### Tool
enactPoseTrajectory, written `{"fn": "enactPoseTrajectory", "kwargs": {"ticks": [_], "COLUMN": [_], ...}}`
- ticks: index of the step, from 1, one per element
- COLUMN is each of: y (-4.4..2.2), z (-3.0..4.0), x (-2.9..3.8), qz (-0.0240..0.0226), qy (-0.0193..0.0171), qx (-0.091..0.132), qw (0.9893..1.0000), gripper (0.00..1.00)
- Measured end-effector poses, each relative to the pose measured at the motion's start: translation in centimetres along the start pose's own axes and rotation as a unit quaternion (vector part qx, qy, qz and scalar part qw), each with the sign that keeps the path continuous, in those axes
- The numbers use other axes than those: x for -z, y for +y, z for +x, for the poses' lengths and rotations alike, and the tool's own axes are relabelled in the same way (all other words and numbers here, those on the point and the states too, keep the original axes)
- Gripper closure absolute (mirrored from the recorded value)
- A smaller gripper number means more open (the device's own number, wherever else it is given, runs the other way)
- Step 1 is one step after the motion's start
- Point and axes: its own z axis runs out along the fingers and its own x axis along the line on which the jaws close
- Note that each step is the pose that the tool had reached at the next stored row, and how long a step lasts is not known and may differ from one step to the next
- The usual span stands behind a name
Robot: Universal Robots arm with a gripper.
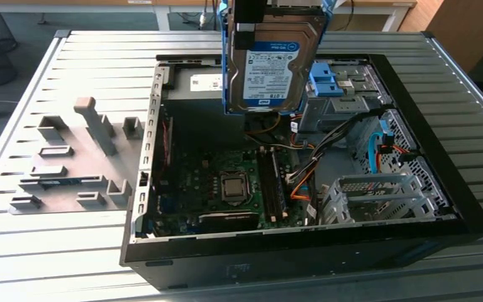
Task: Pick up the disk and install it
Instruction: 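Insert the disk into the insertion slot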
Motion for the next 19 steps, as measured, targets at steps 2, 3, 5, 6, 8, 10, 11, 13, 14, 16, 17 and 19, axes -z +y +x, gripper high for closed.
{"fn": "enactPoseTrajectory", "kwargs": {"ticks": [2,3,5,6,8,10,11,13,14,16,17,19], "y": [0.00,0.00,0.00,-0.01,-0.02,-0.04,-0.05,-0.07,-0.08,-0.10,-0.10,-0.11], "z": [0.01,0.02,0.06,0.17,0.54,1.02,1.29,1.98,2.30,2.89,3.18,3.81], "x": [0.00,0.00,0.01,0.01,0.01,0.01,0.01,0.01,0.01,0.02,0.01,0.01], "qz": [0.0000,0.0000,0.0000,0.0000,0.0000,0.0000,0.0000,0.0000,0.0000,0.0000,0.0000,0.0000], "qy": [0.0000,0.0000,0.0000,0.0000,0.0000,0.0000,0.0000,0.0001,0.0001,0.0004,0.0003,0.0010], "qx": [0.000,0.000,0.000,0.000,0.000,0.000,0.000,0.000,0.000,0.000,0.000,0.000], "qw": [1.0000,1.0000,1.0000,1.0000,1.0000,1.0000,1.0000,1.0000,1.0000,1.0000,1.0000,1.0000], "gripper": [0.63,0.63,0.63,0.63,0.63,0.63,0.63,0.63,0.63,0.63,0.63,0.63]}}
